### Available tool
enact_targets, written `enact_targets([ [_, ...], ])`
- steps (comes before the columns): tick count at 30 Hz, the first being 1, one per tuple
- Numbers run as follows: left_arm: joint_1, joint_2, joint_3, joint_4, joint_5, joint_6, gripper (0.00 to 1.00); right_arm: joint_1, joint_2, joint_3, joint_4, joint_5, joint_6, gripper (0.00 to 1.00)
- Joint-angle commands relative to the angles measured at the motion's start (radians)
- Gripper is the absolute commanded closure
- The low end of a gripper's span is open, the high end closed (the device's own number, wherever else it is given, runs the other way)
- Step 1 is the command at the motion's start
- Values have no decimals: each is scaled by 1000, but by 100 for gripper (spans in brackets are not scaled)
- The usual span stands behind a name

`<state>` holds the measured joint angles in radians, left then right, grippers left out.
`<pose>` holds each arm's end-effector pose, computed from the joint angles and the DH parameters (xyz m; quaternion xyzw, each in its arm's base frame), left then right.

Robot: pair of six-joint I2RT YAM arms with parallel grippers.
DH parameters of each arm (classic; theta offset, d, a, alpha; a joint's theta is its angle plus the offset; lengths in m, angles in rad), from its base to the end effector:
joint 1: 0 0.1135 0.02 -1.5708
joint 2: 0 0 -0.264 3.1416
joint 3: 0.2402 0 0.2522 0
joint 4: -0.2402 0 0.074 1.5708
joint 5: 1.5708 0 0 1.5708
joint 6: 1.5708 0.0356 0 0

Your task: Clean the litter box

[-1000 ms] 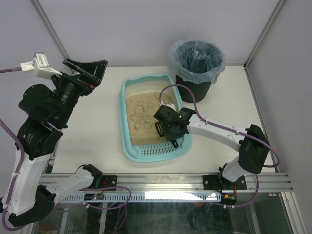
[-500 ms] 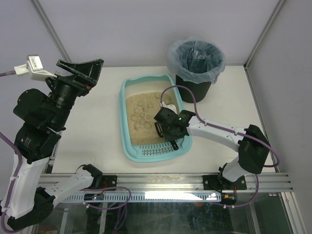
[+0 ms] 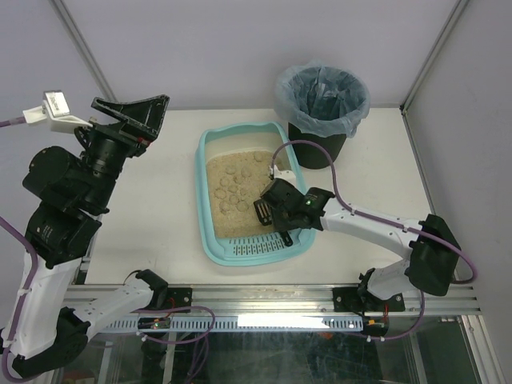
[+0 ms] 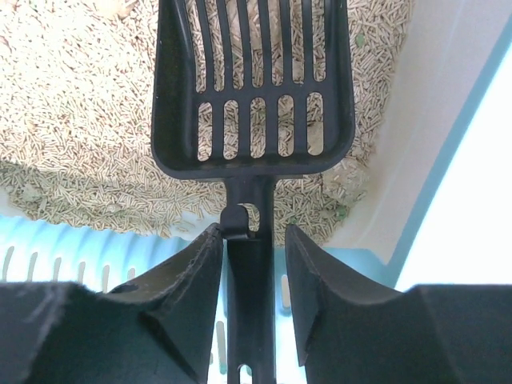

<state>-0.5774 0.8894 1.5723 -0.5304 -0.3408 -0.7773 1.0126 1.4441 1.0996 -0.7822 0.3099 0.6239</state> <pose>0.1005 -0.0513 0.5360 -0.1921 0.6257 -0.3827 0.6520 0.1595 0.2350 0.2517 -0.1528 0.9522 0.0559 0.2586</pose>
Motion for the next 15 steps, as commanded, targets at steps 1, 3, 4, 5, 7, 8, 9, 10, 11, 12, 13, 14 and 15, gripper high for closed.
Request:
enact_targets([
  [1, -9, -31, -41, 28, -52, 31, 1, 7, -79, -33, 99, 40, 7, 63],
  [3, -8, -55, -85, 17, -56, 76, 1, 7, -94, -47, 116, 47, -4, 69],
  [4, -8, -66, -106, 8, -49, 103, 1, 7, -100, -50, 121, 52, -8, 71],
  [5, -8, -77, -130, -6, -44, 124, 1, 7, -106, -54, 124, 58, -11, 73],
  [7, -8, -94, -176, -38, -30, 157, 1, 7, -125, -64, 136, 67, -19, 78],
  [8, -9, -104, -202, -51, -17, 173, 1, 7, -133, -67, 145, 71, -25, 80],
  [9, -9, -114, -229, -59, -2, 189, 1, 8, -143, -70, 153, 73, -33, 82],
  [10, -9, -124, -264, -59, 20, 205, 1, 7, -153, -72, 159, 78, -41, 84],
  [11, -9, -135, -296, -53, 48, 226, 1, 7, -165, -73, 164, 81, -54, 85],
  [12, -9, -145, -326, -44, 72, 249, 1, 7, -178, -73, 169, 85, -74, 87],
  [13, -9, -152, -357, -29, 99, 273, 1, 7, -191, -73, 173, 90, -97, 89],
  [14, -9, -160, -383, -13, 132, 307, 1, 8, -206, -72, 178, 91, -121, 90],
  [15, -9, -166, -411, 8, 170, 345, 1, 7, -218, -70, 183, 90, -150, 93],
])
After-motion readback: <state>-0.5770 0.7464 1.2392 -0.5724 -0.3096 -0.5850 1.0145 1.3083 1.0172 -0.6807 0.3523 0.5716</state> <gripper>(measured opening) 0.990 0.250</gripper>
